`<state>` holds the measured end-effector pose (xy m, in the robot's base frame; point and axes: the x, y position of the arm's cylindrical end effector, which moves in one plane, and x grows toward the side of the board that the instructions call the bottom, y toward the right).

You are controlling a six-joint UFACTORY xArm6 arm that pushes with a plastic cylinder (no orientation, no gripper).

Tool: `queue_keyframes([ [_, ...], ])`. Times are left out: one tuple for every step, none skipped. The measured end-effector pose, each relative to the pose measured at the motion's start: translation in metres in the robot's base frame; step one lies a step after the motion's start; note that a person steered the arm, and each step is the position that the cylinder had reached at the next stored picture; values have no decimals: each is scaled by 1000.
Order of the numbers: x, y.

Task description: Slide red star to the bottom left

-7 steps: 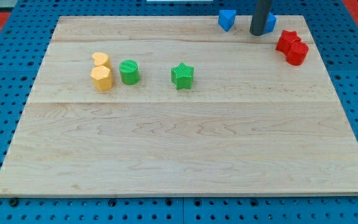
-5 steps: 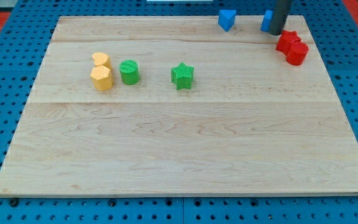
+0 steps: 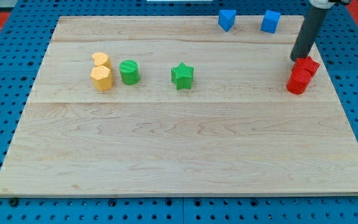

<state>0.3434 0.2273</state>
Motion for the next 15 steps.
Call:
queue_keyframes([
  [21,-36],
  [-22,-42],
  [-56,32],
  [-9,69],
  [40,5],
  [69,-96],
  [89,-177],
  [54,-154],
  [50,-144],
  [50,-115],
  [52,-74],
  [74,-137],
  [86,-205],
  [86,-280],
  [55,-253],
])
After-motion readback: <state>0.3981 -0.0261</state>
